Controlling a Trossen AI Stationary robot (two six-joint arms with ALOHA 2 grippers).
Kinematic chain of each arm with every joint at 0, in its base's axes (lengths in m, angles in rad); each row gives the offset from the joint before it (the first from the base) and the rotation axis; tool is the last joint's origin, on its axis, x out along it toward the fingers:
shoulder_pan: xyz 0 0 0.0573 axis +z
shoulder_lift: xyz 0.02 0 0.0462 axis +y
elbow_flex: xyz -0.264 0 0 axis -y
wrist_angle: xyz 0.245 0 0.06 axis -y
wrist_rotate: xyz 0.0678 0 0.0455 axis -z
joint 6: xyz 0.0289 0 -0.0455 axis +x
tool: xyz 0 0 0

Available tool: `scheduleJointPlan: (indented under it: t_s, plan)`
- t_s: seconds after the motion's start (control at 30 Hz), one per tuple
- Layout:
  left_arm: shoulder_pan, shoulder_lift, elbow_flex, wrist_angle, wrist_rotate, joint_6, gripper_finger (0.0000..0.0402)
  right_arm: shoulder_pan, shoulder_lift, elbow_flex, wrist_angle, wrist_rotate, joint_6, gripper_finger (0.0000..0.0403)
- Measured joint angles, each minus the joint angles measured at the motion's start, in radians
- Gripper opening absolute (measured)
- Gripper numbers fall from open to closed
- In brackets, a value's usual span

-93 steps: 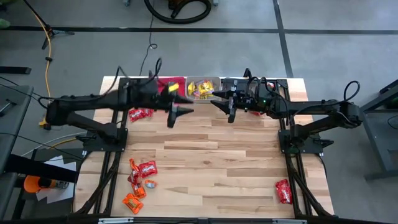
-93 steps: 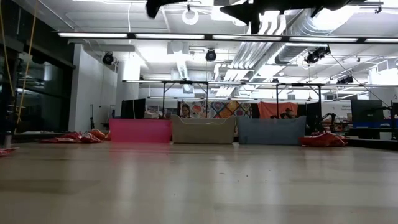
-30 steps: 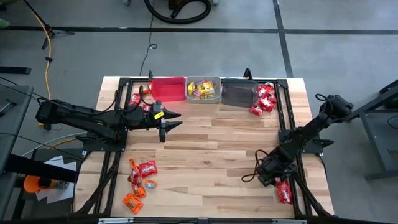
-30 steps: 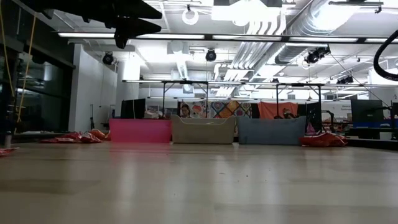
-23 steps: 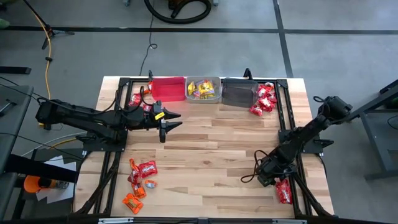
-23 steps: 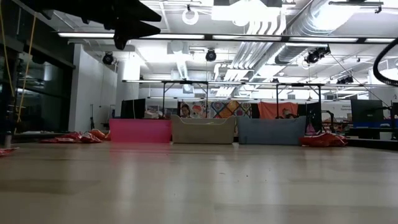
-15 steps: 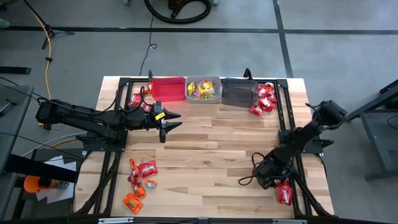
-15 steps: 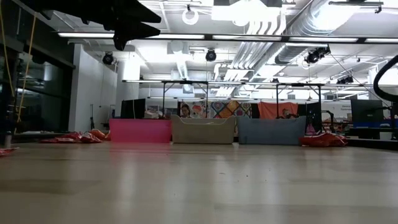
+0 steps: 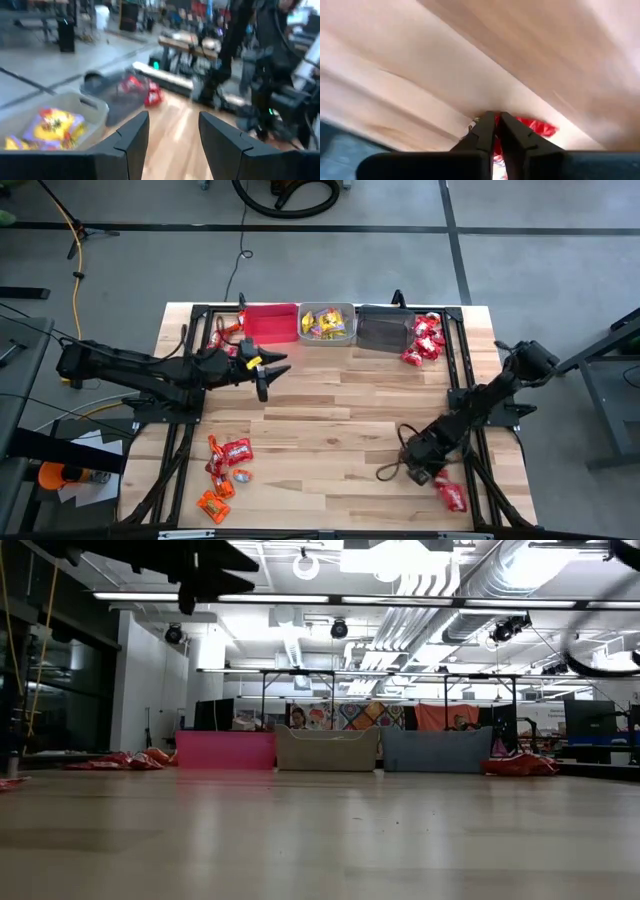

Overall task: Sort candy
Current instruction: Put the red candy into the black bin

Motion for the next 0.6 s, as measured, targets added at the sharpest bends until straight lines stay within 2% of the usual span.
scheduleJointPlan:
  t_s: [0.13, 0.27, 0.33, 0.47, 0.6]
  plan:
    - [0.000, -0.018, 0.000, -0.002, -0.020, 0.072, 0.0158, -0.103, -0.081, 0.065, 0.002, 0.214, -0.159, 0.0007]
    - [0.000, -0.029, 0.000, 0.003, -0.026, 0.085, 0.0158, -0.257, -0.148, 0.139, 0.034, 0.408, -0.500, 0.0002]
    - [0.000, -0.029, 0.000, 0.011, -0.026, 0.064, 0.0158, -0.346, -0.162, 0.169, 0.111, 0.438, -0.691, 0.0003]
    - [0.000, -0.029, 0.000, 0.026, -0.025, 0.022, 0.0158, -0.503, -0.162, 0.214, 0.359, 0.422, -1.033, 0.0002]
    - [0.000, -0.028, 0.000, 0.026, -0.026, 0.011, 0.0158, -0.634, -0.162, 0.252, 0.566, 0.419, -1.250, 0.0002]
